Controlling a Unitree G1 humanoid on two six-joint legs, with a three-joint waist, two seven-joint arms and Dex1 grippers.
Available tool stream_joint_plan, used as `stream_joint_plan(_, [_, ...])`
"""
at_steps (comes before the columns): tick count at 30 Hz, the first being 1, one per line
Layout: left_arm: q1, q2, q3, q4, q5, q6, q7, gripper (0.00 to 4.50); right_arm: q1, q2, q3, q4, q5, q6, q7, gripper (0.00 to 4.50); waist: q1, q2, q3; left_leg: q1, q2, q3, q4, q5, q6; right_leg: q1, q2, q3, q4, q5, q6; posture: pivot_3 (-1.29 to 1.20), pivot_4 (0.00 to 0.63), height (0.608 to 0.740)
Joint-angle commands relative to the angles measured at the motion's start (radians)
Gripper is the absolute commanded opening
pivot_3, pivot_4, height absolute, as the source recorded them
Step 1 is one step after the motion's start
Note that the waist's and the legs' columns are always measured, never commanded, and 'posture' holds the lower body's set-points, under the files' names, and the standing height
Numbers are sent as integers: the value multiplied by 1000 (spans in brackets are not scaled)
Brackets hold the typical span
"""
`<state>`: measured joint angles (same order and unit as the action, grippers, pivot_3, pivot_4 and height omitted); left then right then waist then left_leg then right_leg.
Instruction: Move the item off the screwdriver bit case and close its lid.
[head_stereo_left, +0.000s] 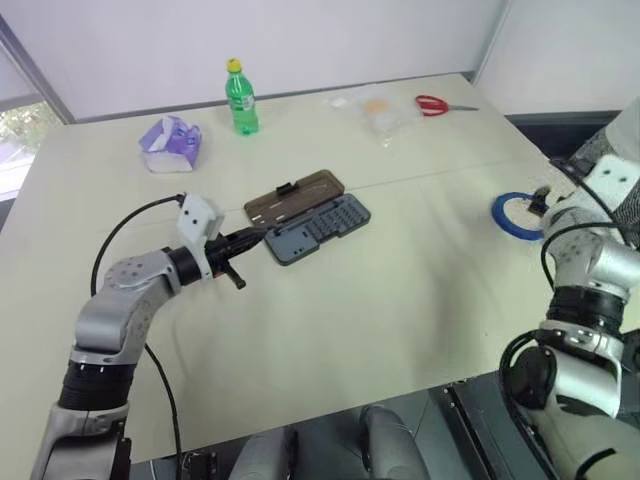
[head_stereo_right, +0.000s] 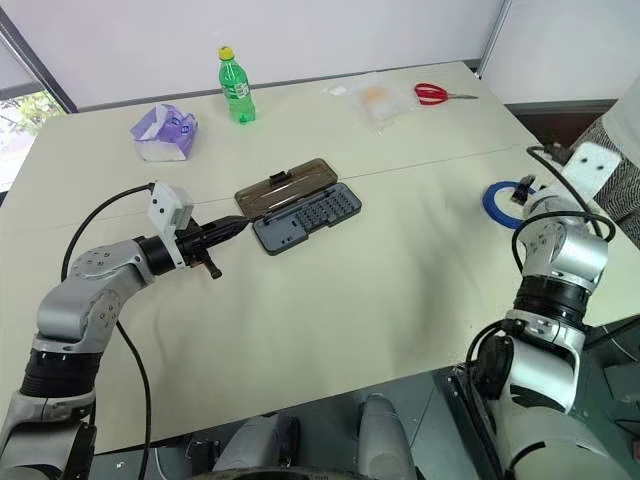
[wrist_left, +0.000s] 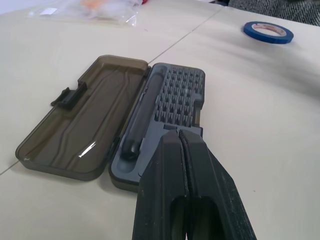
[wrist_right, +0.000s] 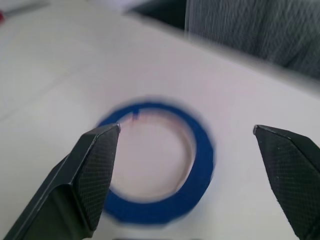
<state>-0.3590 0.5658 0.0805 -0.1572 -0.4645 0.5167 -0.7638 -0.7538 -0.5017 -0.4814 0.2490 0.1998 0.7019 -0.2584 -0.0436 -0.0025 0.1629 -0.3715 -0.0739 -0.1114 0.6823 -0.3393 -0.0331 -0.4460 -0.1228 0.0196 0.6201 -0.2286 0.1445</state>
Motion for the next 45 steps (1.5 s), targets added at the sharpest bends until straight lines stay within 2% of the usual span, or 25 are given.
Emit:
stream_joint_plan(1, [-21,4,3,-15,0,-18,-8,0,-23,-34,113,-130,-7,-44,131,4444,-2,0,0,0,0,0,0,0,0,0,0,0,0,0,0,0,150,740])
stream_joint_plan(7, [-35,-1,-7,-1,6,-23,-12,0,-133,-20,330,-91,28,25,415,4444,-5,0,0,1,1,1,0,0,0,0,1,0,0,0,0,0,150,740])
stream_joint_plan(11, [-44,-6,-13,10,10,-30,-13,0,-263,34,457,82,2,48,539,4444,0,0,0,1,0,-1,1,0,0,0,1,0,-1,0,0,0,150,740])
stream_joint_plan(16, [-39,-10,-6,0,11,-30,-2,0,-436,140,545,390,-76,-72,583,4444,-3,0,0,0,0,-2,0,0,0,0,0,-1,-1,0,0,0,150,740])
stream_joint_plan(21, [-15,-7,11,-30,7,-24,17,0,-586,236,524,740,-116,-219,538,4444,-8,0,0,0,0,-2,0,0,-1,0,0,-1,0,0,0,0,150,740])
stream_joint_plan(27, [24,-4,31,-79,0,-12,49,0,-643,315,490,975,-141,-363,492,4444,-24,0,0,0,0,-4,0,0,-1,0,0,-2,0,0,0,0,150,740])
stream_joint_plan(36, [45,-1,44,-115,-8,4,77,0,-641,372,485,1040,-191,-422,477,4444,-33,0,0,0,0,-4,0,1,-1,-3,0,-1,6,0,0,0,150,740])
stream_joint_plan(45, [29,2,46,-64,-3,-6,76,0,-617,345,427,931,-150,-452,554,4444,-34,0,0,-1,0,-4,0,1,-1,-5,-1,-1,9,0,0,0,150,740])
